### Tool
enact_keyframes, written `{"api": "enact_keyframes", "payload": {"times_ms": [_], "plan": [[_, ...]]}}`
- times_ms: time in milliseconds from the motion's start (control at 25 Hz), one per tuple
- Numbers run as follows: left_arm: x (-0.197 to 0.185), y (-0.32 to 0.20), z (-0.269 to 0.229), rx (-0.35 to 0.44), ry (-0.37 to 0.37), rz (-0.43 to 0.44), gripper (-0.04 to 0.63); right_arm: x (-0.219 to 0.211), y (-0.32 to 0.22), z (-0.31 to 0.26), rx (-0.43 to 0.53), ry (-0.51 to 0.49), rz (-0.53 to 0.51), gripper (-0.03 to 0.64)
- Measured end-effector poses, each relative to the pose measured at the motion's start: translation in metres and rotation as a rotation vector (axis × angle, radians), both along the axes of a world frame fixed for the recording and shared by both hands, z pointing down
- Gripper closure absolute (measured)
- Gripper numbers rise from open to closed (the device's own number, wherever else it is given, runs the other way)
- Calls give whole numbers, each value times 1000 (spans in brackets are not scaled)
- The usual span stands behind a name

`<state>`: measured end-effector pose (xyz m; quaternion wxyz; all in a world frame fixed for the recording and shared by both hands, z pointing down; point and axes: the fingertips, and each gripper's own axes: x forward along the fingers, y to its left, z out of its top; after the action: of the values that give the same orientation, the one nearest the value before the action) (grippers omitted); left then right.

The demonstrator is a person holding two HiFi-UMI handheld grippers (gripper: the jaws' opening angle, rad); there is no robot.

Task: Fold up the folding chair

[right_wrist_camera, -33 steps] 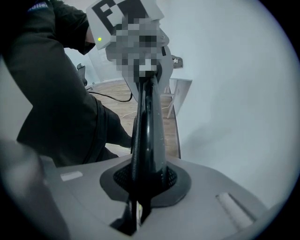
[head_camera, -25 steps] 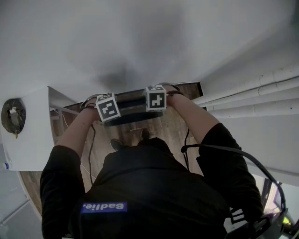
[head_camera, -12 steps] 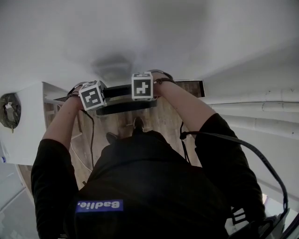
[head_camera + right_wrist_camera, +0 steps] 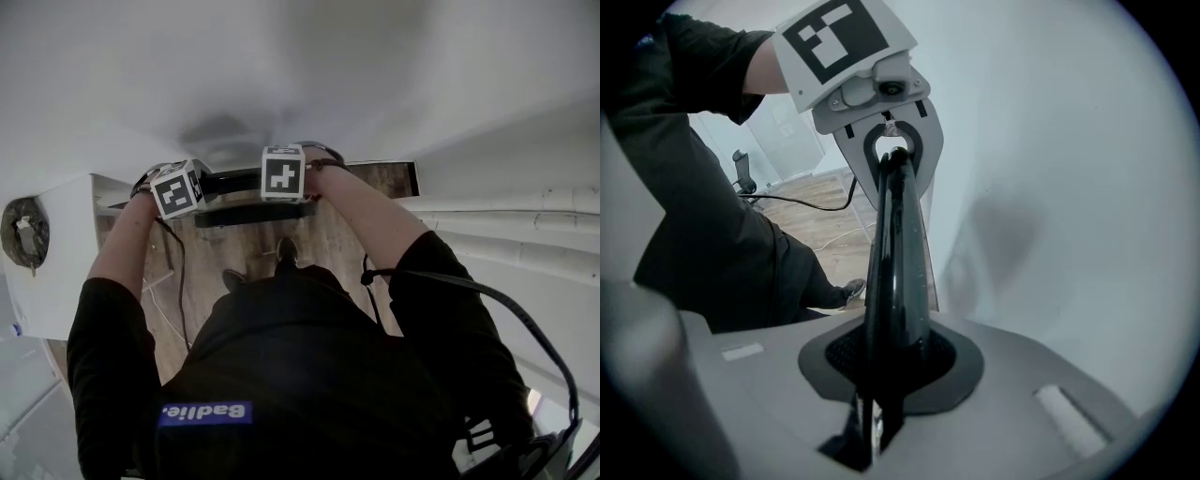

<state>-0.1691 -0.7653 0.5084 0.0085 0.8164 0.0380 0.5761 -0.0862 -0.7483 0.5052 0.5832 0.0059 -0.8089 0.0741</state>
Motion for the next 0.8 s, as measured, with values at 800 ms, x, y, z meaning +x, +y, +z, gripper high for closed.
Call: {"api": "enact_keyframes", "payload": {"times_ms": [800], "plan": [[-12,-29,3,-3,23,-39,512,-11,-35,3,14,-15,49,547]]}}
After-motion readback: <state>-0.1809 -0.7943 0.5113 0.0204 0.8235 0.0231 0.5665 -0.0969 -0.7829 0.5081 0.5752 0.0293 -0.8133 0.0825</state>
